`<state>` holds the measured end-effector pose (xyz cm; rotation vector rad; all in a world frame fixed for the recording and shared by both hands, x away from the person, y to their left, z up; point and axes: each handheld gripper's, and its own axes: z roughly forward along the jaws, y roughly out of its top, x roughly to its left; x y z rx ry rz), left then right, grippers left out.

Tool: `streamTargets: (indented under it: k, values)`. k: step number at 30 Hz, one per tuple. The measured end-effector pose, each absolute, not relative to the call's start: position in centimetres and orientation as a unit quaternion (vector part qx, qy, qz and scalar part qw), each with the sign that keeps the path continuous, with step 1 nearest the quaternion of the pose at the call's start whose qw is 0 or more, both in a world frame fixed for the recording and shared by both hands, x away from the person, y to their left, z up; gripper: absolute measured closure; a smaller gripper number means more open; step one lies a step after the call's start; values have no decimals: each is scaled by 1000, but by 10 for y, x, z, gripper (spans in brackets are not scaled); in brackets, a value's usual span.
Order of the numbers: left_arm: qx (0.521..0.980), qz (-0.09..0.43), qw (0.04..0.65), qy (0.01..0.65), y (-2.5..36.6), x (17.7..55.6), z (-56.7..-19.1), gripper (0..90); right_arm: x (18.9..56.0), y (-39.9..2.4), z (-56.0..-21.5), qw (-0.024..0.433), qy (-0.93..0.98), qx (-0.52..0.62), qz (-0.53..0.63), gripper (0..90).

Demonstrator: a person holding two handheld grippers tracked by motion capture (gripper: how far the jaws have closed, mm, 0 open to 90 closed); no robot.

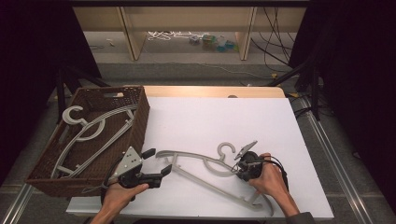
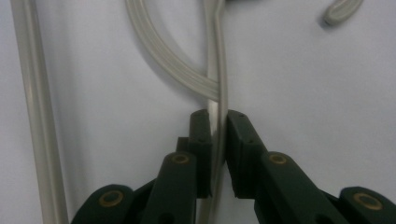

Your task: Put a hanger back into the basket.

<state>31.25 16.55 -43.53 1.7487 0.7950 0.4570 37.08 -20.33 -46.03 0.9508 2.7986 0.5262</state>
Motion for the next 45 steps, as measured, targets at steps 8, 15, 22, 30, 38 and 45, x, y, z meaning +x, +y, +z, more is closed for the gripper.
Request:
streamTargets:
  k: [8, 15, 22, 30, 38, 45]
  values:
    - [769, 179, 529, 310, 144, 324, -429, 197, 360, -203, -442, 123, 943, 245, 188, 823]
    - [801, 170, 500, 283, 117, 338, -427, 196, 349, -204, -428, 147, 945, 220, 191, 823]
    - [831, 161, 469, 250, 88, 351, -426, 220, 340, -201, -413, 174, 944, 194, 203, 824]
    - [844, 155, 453, 243, 80, 357, -423, 242, 336, -198, -402, 183, 942, 183, 213, 824]
    - [866, 143, 422, 226, 71, 361, -418, 289, 331, -192, -397, 191, 945, 161, 213, 823]
    - [877, 138, 409, 213, 62, 363, -420, 310, 329, -189, -396, 192, 945, 156, 215, 823]
